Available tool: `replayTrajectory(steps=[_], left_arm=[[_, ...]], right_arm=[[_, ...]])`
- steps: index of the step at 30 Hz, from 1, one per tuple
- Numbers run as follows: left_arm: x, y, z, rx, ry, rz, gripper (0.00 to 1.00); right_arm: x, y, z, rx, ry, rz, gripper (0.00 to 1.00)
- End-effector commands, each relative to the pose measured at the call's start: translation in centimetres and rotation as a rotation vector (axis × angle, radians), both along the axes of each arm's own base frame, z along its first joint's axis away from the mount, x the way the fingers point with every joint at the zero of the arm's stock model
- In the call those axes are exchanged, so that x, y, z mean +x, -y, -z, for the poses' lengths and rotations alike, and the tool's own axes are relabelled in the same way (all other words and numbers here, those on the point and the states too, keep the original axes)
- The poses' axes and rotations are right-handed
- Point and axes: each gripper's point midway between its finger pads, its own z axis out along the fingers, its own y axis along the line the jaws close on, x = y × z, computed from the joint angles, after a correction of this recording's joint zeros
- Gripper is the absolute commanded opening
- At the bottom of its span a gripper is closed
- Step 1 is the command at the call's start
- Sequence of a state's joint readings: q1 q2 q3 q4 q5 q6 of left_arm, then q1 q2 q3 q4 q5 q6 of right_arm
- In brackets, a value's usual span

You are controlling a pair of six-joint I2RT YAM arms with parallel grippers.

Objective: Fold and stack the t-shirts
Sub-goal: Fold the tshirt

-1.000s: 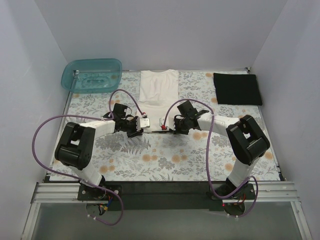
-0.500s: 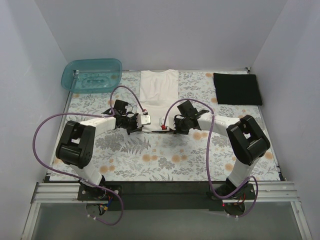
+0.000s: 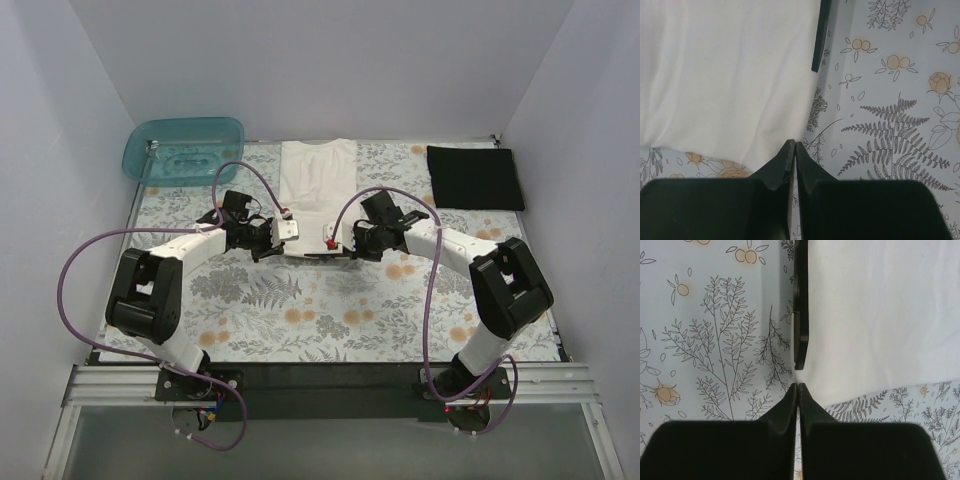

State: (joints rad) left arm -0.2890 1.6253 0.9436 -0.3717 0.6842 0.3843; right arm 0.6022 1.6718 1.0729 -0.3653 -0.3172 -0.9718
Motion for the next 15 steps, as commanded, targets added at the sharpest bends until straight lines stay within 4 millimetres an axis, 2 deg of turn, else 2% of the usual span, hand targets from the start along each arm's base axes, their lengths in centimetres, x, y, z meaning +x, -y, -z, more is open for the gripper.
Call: replayTrajectory(steps=[1,5,10,12,13,15], left_arm=[[0.2,0.4,-3.9,-0.056,0.053,0.015,0.00],[-1.2,0.6,-5.3,-0.073,0.042,0.036,0.00],[-4.3,0.1,-6.0,-0.046,0.019,0.067,0.00],[-6.0,0.1,-5.9,-0.039,-0.018,0.078,0.00],[-6.7,0.1,-6.5,-0.045,-0.019,0.076,0.00],[-8.6,0.2,-6.7,-0.051,-0.062,0.087,0.00]], right_arm=[[-0.5,0.0,-2.3,0.028,0.001,-0.014,0.01],[-1.5,0.1,-4.0,0.056,0.001,-0.027,0.01],[-3.7,1.0,-4.5,0.054,-0.026,-0.041,0.01],[-5.3,1.5,-4.9,0.051,-0.054,-0.052,0.01],[-6.1,1.3,-5.1,0.060,-0.066,-0.068,0.01],[-8.4,1.6,-5.6,0.061,-0.094,-0.089,0.01]])
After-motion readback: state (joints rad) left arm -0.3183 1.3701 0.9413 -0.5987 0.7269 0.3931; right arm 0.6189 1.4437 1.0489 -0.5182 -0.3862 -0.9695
